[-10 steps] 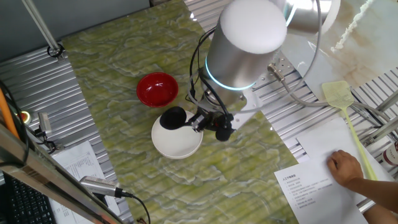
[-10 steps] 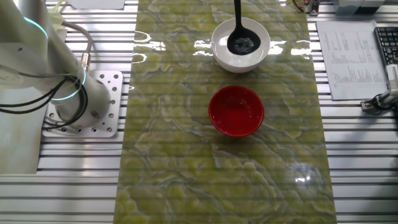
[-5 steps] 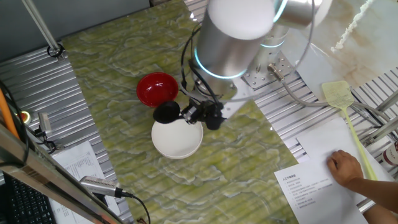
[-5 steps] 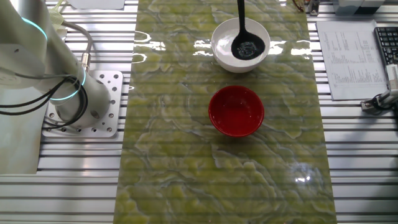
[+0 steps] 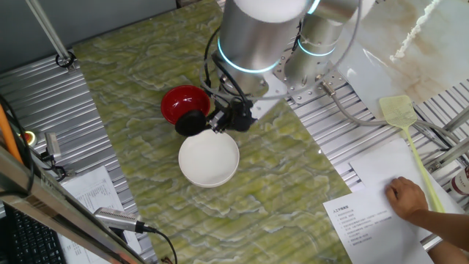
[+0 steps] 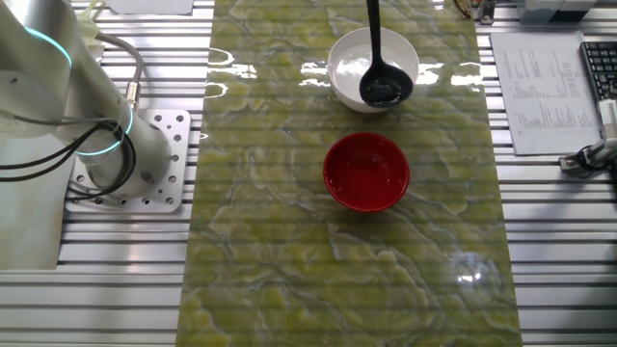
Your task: Scoop water with a large spoon from one bowl to another
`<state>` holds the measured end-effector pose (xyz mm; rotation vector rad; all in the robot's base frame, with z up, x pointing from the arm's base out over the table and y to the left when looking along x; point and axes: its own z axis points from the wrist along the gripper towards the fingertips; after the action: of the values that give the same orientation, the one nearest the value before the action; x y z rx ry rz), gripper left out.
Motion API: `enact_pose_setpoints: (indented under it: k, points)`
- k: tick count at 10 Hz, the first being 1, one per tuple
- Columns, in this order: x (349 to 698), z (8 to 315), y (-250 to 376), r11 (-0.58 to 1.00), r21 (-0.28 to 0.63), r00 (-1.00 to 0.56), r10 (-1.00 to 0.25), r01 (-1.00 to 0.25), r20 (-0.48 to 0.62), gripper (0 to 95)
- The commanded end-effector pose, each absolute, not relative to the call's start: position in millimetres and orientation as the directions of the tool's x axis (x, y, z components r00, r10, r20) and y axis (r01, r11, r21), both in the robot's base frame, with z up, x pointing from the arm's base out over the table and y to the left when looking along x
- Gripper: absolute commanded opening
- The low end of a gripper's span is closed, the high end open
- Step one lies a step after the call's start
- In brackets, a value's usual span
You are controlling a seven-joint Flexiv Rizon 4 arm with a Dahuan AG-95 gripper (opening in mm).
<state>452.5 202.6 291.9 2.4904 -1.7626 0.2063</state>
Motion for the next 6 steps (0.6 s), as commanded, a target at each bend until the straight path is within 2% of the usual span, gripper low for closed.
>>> enact_pose_setpoints:
  k: [1,6]
  points:
    - [453,292,195,-0.336,-0.015,0.330,-0.931,-0.942,0.157,0.0]
    - [462,296,170,-0.359,-0.013,0.353,-0.924,-0.933,0.148,0.0]
